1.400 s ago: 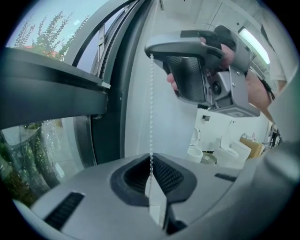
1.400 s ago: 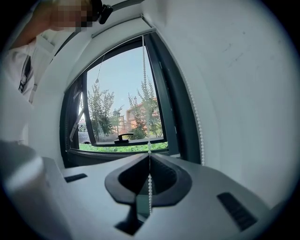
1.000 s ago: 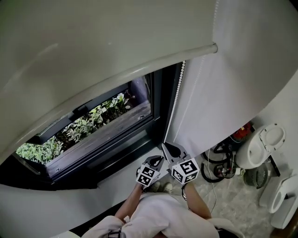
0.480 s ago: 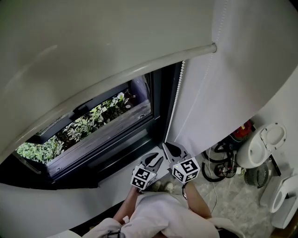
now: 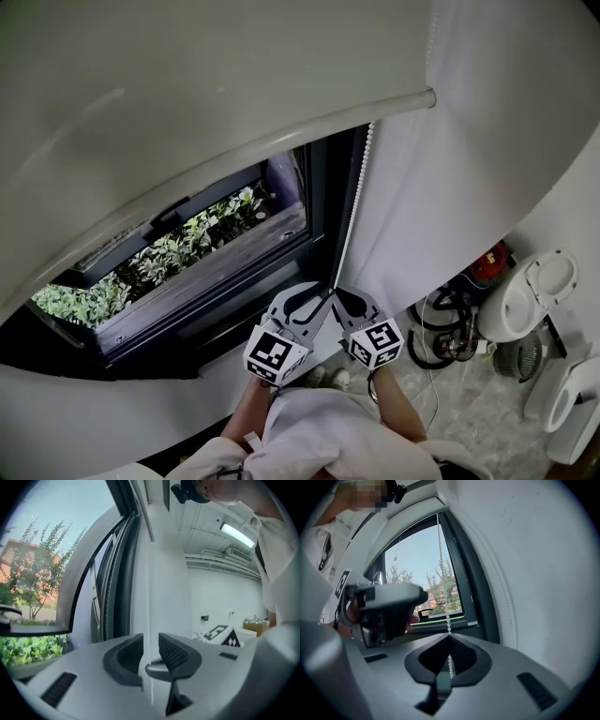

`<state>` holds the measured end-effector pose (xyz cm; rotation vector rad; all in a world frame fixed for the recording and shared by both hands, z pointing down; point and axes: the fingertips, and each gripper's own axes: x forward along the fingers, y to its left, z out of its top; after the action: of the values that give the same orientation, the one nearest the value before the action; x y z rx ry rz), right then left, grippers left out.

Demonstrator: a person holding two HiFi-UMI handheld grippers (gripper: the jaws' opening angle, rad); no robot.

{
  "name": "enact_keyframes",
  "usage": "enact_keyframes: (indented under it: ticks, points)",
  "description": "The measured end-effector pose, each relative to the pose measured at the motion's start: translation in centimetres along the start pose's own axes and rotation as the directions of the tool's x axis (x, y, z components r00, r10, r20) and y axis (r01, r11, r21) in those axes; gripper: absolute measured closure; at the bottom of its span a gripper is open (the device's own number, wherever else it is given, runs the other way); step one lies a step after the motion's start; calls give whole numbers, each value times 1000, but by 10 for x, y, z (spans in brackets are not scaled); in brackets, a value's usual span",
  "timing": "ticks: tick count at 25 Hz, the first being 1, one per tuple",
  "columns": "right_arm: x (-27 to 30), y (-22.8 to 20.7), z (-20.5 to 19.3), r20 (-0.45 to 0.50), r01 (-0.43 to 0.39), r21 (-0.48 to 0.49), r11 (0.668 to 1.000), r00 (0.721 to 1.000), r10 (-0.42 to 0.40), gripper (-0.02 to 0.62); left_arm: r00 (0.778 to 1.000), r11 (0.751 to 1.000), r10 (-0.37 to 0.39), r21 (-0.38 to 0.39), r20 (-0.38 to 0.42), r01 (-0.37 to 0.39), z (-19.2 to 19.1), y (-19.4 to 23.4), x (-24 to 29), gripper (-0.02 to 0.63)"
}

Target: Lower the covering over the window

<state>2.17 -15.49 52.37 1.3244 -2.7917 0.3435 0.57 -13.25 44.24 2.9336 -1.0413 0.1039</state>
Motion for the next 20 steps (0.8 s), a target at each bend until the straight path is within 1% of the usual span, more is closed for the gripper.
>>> enact_keyframes:
  ticks: [3, 6, 9, 15, 17, 20]
  points:
    - [-1, 2, -1, -3, -2, 1, 1000, 1000, 2, 598, 999, 999, -15, 44, 50, 13, 36, 0, 7, 499]
    - [0, 5, -2, -6, -5, 1, 1000, 1000, 5, 598, 996, 997, -25, 72, 85, 19, 67, 3, 16, 499]
    - [0, 5, -1, -6, -8, -1, 1000, 1000, 8, 598, 994, 994, -23, 105, 110, 11, 91, 6, 26, 499]
    - [-2, 6, 0, -2, -9, -4, 1000, 1000, 9, 598, 989, 990, -34, 141, 143, 14, 116, 6, 37, 507]
    - [-2, 6, 1, -1, -11, -3, 1000, 1000, 11, 598, 989, 987, -22, 159, 148, -2, 119, 5, 39, 565]
    - [-1, 7, 0, -15, -13, -10, 1000, 1000, 13, 598, 987, 987, -6, 157, 161, -19, 117, 5, 39, 585]
